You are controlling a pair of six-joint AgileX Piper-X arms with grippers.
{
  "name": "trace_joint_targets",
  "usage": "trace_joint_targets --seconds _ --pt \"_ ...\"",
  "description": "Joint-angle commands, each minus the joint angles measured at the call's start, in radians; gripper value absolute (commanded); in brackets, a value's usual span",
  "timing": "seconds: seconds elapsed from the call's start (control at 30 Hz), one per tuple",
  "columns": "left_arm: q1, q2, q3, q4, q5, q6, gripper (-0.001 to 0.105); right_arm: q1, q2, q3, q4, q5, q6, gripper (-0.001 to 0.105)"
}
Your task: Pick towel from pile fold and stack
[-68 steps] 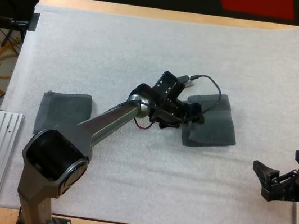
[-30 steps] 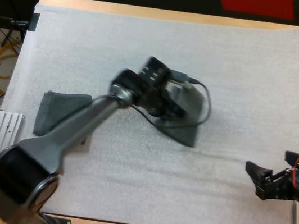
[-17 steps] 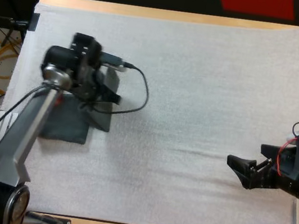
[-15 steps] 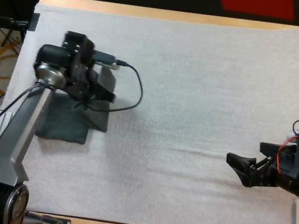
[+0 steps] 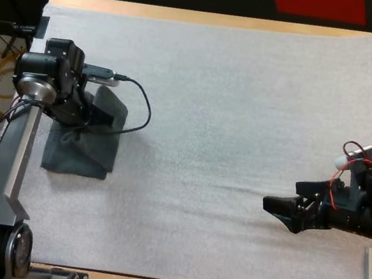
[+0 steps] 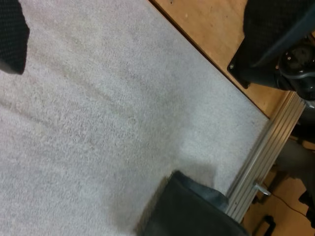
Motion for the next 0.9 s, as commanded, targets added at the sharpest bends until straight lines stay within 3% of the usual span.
trace_joint_targets --seconds 0.0,0.2,0.37,0.57,0.73,0.87 --pt "0.009 -0.009 -0.008 0.008 -0.023 0.003 0.0 0.002 -0.002 0.001 -0.008 -0.01 -0.007 0.086" --pt "0.063 -0.009 -0.003 -0.018 -0.027 0.01 0.0 0.002 -0.002 0.001 -0.047 -0.012 -0.007 0.086" --pt "0.084 -0.009 0.047 -0.037 -0.027 0.04 0.001 0.002 -0.002 0.001 -0.115 -0.072 -0.003 0.086" --pt "0.084 -0.009 0.132 -0.074 -0.036 0.058 0.017 0.002 -0.002 0.001 -0.136 -0.081 -0.002 0.086" --pt "0.084 -0.009 0.14 -0.08 -0.167 0.092 0.031 0.002 -0.002 0.001 -0.136 -0.081 0.011 0.086" --pt "0.084 -0.009 0.14 -0.08 -0.294 0.117 0.033 0.002 -0.002 0.001 -0.136 -0.081 0.011 0.086"
